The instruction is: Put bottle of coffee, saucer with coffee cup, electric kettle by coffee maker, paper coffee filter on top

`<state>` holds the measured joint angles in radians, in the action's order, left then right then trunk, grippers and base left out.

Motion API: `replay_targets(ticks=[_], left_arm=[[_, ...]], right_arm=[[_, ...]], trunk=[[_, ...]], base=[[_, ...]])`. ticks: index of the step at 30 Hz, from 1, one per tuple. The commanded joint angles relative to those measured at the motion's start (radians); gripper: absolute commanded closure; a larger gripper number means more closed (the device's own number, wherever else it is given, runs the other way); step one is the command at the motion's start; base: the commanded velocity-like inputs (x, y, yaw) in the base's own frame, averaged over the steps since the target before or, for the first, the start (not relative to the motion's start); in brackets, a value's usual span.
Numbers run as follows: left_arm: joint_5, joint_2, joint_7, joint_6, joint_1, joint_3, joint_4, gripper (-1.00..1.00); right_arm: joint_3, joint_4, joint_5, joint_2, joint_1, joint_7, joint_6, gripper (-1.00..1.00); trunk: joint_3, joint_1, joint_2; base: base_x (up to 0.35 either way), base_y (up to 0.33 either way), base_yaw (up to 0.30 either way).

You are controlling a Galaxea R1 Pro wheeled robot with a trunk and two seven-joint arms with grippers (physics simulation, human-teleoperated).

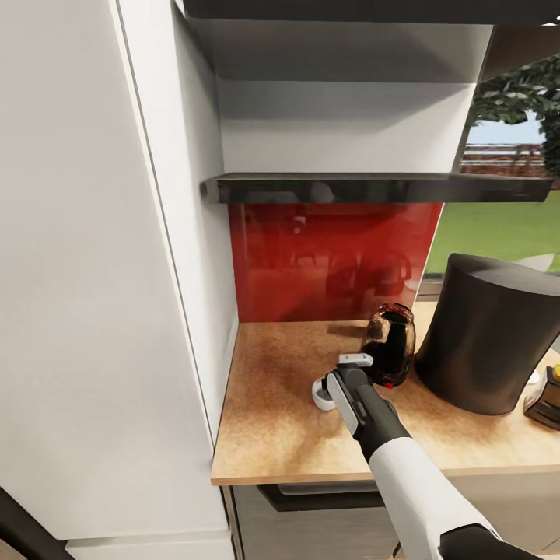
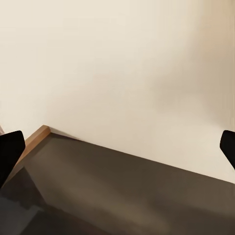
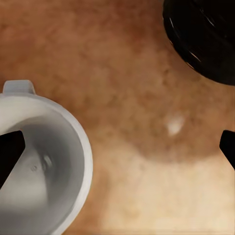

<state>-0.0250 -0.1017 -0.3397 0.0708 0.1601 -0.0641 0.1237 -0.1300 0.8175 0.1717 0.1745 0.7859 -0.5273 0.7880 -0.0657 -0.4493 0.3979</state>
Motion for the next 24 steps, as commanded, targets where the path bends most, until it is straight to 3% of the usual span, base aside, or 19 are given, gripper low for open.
replay_targets(ticks=[1, 24], left_arm=[[-0.003, 0.0, -0.001, 0.007, 0.001, -0.006, 0.005, -1.0], [-0.004, 0.002, 0.001, 0.007, 0.001, -0.005, 0.005, -1.0]], right_arm=[[-0.002, 0.0, 0.01, 0.0, 0.001, -0.009, 0.002, -1.0], [-0.003, -0.073, 0.01, 0.0, 0.001, -0.007, -0.044, -1.0]], trunk=[[-0.002, -0.001, 0.002], [-0.002, -0.001, 0.002]], base=[[0.0, 0.0, 0.0], [0.0, 0.0, 0.0]])
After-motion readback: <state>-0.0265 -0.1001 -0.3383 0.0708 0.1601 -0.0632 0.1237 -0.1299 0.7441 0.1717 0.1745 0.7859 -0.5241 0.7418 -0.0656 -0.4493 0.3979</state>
